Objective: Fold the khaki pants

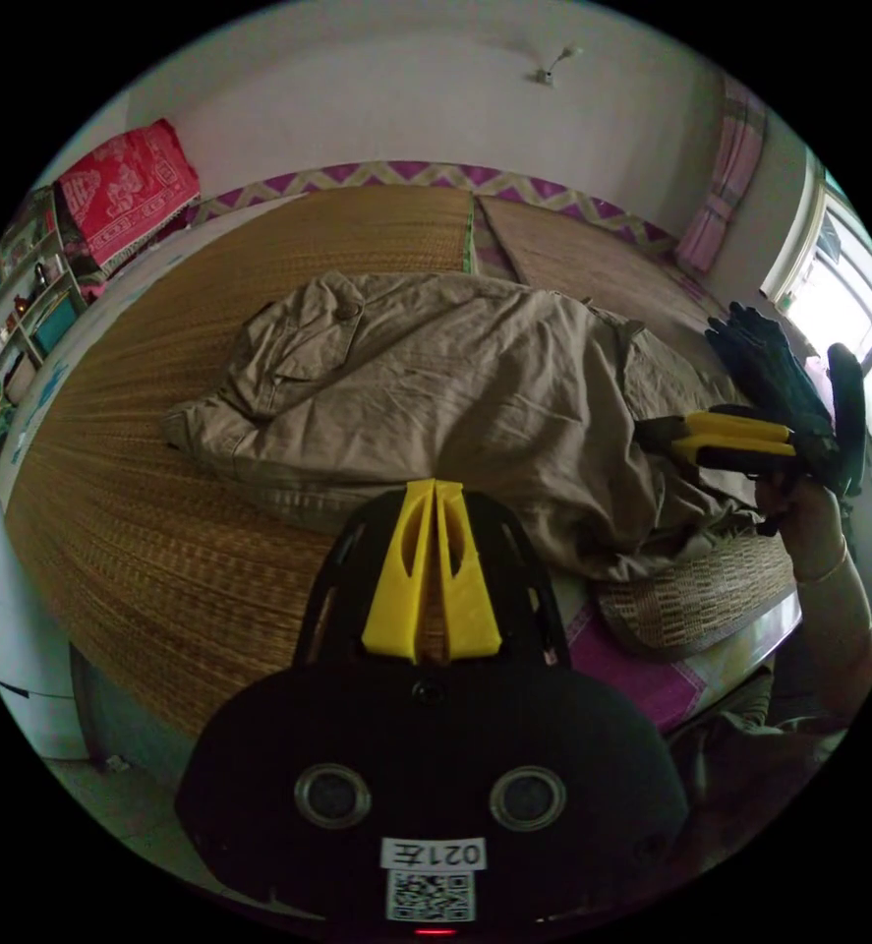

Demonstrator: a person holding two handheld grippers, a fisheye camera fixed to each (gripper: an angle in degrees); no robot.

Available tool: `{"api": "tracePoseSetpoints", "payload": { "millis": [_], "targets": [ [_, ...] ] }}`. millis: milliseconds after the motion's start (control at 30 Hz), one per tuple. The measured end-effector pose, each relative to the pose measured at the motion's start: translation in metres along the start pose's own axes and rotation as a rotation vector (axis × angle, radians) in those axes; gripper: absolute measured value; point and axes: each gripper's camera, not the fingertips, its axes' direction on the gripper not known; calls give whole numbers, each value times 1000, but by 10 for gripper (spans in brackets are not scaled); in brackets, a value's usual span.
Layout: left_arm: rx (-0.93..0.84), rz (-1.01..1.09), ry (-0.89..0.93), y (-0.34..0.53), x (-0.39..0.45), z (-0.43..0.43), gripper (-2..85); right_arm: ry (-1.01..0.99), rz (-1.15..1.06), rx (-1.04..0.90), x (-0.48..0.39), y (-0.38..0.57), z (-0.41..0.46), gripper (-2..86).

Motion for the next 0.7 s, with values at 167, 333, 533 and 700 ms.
{"api": "tracePoseSetpoints", "payload": {
  "millis": [167,333,533,700],
  "targets": [
    [1,15,-29,1,4,1,-10,-45,-28,-16,1,9,0,82],
    [1,4,-9,1,-2,3,-10,52,-83,-43,-13,15,11,77],
    [2,-4,4,1,-7,5,-10,49,-20,-34,7,22,8,10],
    [2,-3,1,1,-9,7,-10,-61,42,14,36,33,-5,2]
  ]
}}
